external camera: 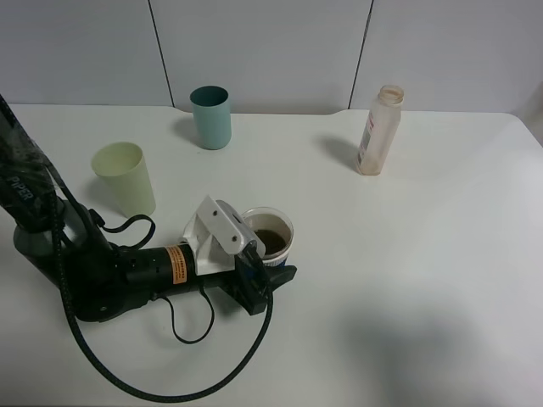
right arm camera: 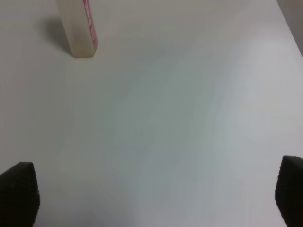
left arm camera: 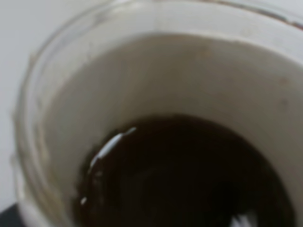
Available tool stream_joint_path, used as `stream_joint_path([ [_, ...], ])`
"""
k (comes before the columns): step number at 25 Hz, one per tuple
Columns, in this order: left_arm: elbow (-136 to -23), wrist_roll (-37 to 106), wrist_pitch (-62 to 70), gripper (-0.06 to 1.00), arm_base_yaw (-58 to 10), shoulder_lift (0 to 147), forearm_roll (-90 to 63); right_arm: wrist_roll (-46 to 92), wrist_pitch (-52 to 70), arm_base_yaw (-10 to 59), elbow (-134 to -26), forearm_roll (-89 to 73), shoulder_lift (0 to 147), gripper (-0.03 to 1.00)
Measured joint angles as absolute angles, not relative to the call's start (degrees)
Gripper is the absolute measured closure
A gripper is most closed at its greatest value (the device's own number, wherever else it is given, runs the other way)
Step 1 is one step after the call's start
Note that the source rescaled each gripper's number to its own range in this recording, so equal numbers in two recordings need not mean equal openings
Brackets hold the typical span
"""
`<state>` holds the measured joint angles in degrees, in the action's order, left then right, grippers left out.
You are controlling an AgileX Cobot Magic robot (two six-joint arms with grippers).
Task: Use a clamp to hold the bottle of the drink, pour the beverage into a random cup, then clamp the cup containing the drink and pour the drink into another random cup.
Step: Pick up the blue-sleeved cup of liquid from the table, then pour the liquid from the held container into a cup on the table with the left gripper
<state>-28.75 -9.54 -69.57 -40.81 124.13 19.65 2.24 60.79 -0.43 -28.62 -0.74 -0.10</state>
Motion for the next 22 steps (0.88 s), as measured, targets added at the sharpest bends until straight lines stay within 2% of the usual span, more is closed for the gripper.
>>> stream_joint_path([
  [3, -28.75, -9.59, -69.77, 0.92, -40.81, 124.13, 19.99, 2.24, 60.79, -0.43, -28.62, -0.74, -0.10, -0.03],
  [12, -28.03, -11.03, -69.35, 0.92, -40.81, 123.45, 20.77, 2.24, 60.79, -0.43, -28.62, -0.74, -0.10, -0.03],
  [22, -16.66, -12.83, -68.83, 0.92, -40.81, 112.16, 6.90, 2.24, 60.79, -0.43, -28.62, -0.74, -0.10, -0.03],
])
